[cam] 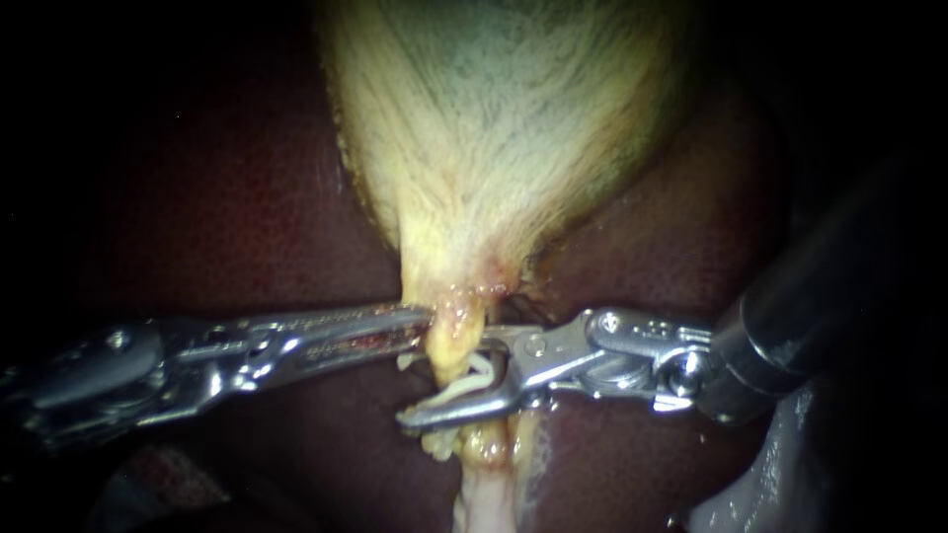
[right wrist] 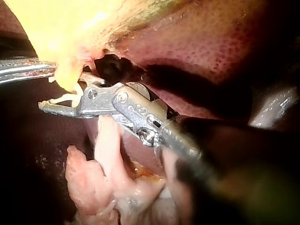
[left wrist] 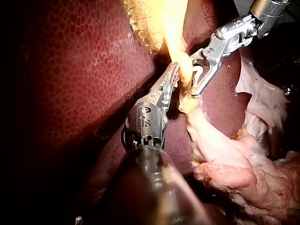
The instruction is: Clipping third clip left tube
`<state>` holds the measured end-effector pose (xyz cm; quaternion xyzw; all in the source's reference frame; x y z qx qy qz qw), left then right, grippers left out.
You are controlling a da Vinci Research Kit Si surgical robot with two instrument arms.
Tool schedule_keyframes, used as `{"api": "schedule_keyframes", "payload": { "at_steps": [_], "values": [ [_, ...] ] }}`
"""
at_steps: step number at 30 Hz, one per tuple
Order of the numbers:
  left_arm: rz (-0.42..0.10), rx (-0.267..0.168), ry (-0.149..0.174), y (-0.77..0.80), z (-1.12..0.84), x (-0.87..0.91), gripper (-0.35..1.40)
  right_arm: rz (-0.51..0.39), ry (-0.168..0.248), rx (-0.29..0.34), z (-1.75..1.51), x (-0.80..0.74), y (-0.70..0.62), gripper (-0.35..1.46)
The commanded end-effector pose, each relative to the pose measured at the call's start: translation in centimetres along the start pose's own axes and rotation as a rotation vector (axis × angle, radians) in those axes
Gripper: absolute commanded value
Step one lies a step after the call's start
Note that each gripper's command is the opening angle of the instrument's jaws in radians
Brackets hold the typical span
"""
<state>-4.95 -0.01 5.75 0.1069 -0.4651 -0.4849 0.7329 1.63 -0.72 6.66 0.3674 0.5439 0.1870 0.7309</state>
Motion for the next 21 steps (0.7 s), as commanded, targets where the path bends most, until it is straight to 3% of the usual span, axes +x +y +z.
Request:
{"api": "schedule_keyframes", "payload": {
  "at_steps": [1,5,21],
  "values": [
    [0.0,-0.001,0.0,0.0,0.0,0.0,-0.35,-0.001,0.0,0.002,-0.02,-0.01,0.0,-0.02],
    [0.0,-0.001,0.0,0.0,0.0,0.0,-0.35,0.0,-0.001,0.005,-0.09,-0.01,0.02,-0.34],
    [0.0,-0.001,0.0,0.0,0.0,-0.01,-0.35,0.0,-0.001,0.007,-0.1,0.0,0.04,-0.35]
  ]
}}
